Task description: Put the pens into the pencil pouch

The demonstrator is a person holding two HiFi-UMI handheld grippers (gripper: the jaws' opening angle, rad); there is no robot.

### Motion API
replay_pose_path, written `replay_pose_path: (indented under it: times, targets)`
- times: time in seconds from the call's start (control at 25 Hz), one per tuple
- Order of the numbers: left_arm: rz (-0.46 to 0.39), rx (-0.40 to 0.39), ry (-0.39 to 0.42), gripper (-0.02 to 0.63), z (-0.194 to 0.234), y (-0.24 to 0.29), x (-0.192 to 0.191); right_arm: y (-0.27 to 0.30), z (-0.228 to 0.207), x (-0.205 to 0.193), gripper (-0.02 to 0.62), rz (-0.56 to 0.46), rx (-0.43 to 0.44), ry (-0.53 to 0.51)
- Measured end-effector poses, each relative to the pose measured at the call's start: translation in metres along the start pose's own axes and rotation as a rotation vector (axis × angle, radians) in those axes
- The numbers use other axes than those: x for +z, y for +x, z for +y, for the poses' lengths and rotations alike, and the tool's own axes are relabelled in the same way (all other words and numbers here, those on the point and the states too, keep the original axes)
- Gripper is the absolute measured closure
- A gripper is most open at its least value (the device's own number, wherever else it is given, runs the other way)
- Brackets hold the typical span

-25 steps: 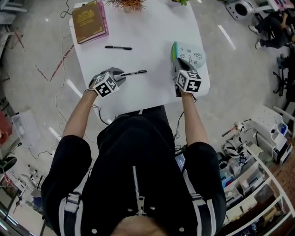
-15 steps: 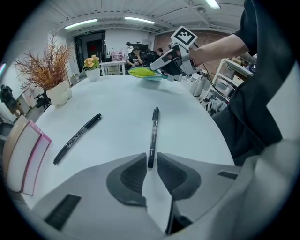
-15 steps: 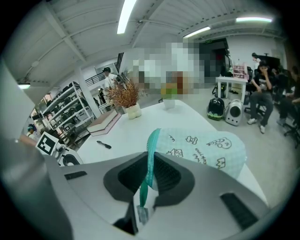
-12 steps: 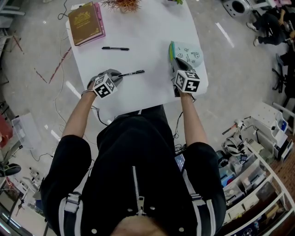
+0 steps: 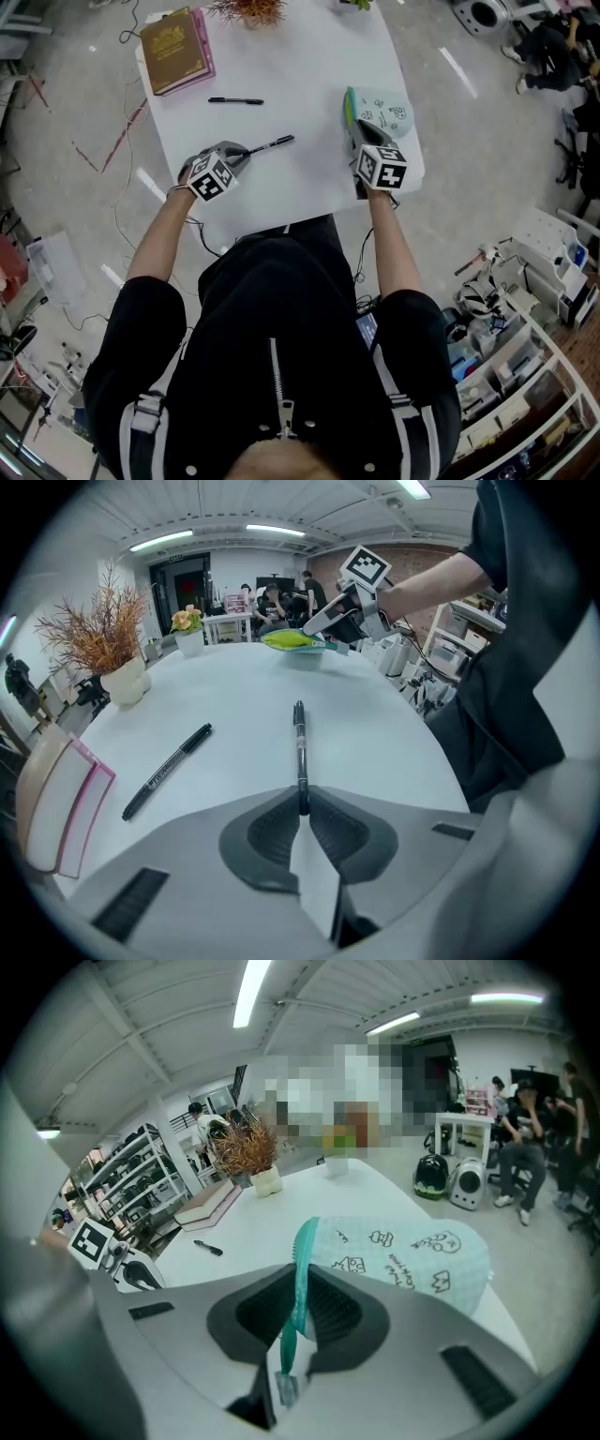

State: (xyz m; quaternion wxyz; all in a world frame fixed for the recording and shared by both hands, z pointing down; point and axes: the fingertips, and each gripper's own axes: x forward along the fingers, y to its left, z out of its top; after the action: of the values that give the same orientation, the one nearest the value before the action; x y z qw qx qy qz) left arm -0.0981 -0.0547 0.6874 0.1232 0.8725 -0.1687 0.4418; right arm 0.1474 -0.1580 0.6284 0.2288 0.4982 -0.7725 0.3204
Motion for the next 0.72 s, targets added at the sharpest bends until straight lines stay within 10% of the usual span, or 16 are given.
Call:
replay_pose_path:
  times: [0.72]
  targets:
    - [-0.110,0.026,0.021,0.558,0.022,-0.015,0.091,-0.007,0.005,0.000,0.551,-0.010,0.014,-0.001]
